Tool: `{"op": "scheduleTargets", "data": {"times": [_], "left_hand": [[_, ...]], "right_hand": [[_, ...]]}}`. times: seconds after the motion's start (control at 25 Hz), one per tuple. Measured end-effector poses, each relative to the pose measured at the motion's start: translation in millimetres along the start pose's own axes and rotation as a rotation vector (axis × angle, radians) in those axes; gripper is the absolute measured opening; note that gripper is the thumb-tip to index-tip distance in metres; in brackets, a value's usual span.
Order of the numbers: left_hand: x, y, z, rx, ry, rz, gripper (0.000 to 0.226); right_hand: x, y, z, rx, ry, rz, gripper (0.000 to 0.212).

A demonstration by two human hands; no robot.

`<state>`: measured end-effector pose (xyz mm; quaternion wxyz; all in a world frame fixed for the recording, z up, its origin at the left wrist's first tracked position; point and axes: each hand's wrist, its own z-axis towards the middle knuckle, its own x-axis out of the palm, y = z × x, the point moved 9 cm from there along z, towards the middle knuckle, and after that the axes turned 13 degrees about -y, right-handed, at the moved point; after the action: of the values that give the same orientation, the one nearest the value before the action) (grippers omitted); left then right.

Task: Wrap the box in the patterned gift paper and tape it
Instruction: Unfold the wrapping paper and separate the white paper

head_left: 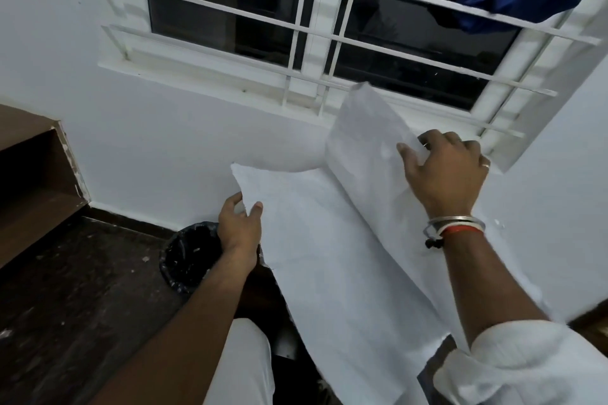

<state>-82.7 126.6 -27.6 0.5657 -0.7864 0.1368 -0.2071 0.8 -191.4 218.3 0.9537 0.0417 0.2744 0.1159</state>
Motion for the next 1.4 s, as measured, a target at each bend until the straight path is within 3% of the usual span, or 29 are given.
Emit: {"op": "scheduleTargets", "data": {"times": [0.12,0.28,0.4,0.52,0.64,0.76,0.88,1.0,1.08,1.16,1.28,1.4], "left_hand": [[7.6,-7.0,-7.9,-0.112,0.086,-0.038,0.051],[9.5,31.9,-54.5,-0.171,0.369,0.075,0.074],[6.2,59.1,-72.0,-0.136,0.376,0.121,0.088],[13.7,30.8,-65.8,-0.041,0.289,0.035,0.072],[26.5,-15.7,-56.7,-0.004,0.263,0.011,0.058],[37.1,-56.9,-40.9,0.014,0.293,0.075,0.051],[49.6,-72.6,-24.3,-0.004,0.338,0.158,0.047],[65.0,-64.5,-16.7,-0.032,0.367,0.210,0.046],[75.4,-55.7,-13.6,-0.039,0.383,0.239,0.046],[79.8,-52.3,-8.4,-0.043,0.399,0.257,0.047],[77.2,-56.6,4.6,-0.004,0.392,0.290,0.054],[68.6,-58.4,20.7,0.045,0.332,0.322,0.059]], "right_hand": [[10.8,-19.6,-4.4,-0.014,0.190,-0.002,0.036],[5.3,-25.0,-15.9,-0.033,0.207,0.018,0.030],[6.9,-21.1,-20.2,-0.023,0.253,0.089,0.029],[4.0,-18.9,-18.2,-0.093,0.290,0.127,0.038],[-12.6,-44.9,3.2,-0.083,0.185,0.138,0.044],[-16.4,-109.1,31.9,0.039,0.139,0.087,0.046],[-14.2,-189.9,43.3,0.249,0.185,-0.102,0.062],[-23.1,-176.9,31.0,0.077,0.109,-0.157,0.066],[-8.1,-131.4,-4.8,-0.143,0.264,-0.012,0.059],[21.9,-101.2,-62.0,-0.232,0.545,0.045,0.065],[71.1,-111.8,-134.7,-0.166,0.850,-0.011,0.077],[101.9,-144.9,-168.1,-0.013,0.966,-0.123,0.078]]}}
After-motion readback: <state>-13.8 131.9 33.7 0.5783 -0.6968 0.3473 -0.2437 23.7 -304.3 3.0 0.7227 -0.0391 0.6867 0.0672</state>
